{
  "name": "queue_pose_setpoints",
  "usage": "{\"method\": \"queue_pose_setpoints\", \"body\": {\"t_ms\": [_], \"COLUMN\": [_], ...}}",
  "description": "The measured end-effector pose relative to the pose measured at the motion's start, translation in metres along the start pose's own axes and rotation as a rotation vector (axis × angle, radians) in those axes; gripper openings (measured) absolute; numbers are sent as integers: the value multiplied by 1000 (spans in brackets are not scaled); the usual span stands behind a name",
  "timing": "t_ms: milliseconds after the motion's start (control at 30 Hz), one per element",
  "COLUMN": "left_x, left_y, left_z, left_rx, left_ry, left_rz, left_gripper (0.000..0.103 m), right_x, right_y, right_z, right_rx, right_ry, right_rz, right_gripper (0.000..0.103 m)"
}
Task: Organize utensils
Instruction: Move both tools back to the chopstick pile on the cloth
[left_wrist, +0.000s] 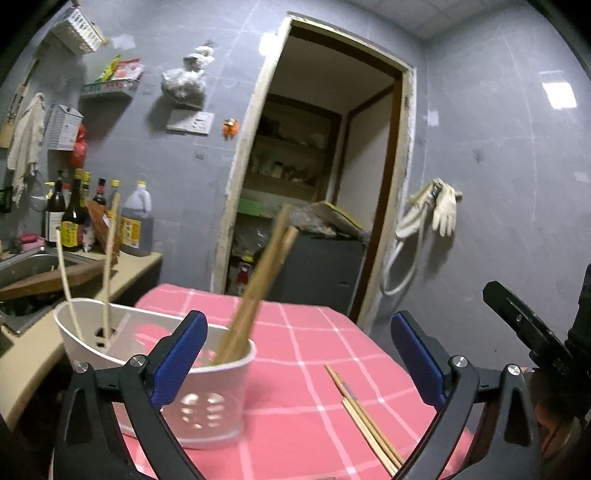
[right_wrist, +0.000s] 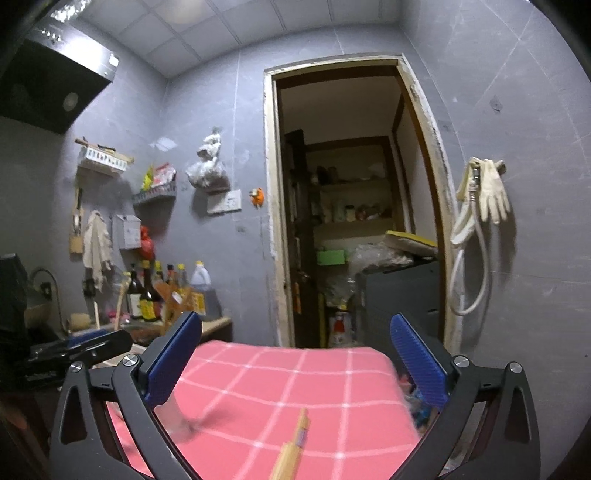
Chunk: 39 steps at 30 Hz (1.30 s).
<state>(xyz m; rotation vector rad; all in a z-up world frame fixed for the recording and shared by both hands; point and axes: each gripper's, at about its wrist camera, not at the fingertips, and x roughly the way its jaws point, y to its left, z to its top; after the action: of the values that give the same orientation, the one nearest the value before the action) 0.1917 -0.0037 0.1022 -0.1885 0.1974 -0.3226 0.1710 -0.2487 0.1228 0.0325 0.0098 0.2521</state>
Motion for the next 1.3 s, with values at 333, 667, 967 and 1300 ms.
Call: {"method": "queue_pose_setpoints", "body": {"t_ms": [333, 667, 967, 1300], "left_x": [31, 63, 78, 87], "left_y": [-17, -12, -7, -1], "left_z": [-32, -66, -85, -90], "left_rx": [4, -16, -25, -42], "left_ry": [151, 357, 475, 566], "left_rz": [17, 94, 108, 96], "left_gripper": [97, 97, 97, 97], "right_x": [12, 52, 84, 105], "right_y": [-17, -27, -26, -17], "right_z": [-32, -72, -101, -121], "right_rx": [-28, -18, -28, -58], "right_ry": [201, 495, 730, 870], "right_rz": [-16, -42, 0, 40], "right_gripper": [103, 103, 71, 59]}}
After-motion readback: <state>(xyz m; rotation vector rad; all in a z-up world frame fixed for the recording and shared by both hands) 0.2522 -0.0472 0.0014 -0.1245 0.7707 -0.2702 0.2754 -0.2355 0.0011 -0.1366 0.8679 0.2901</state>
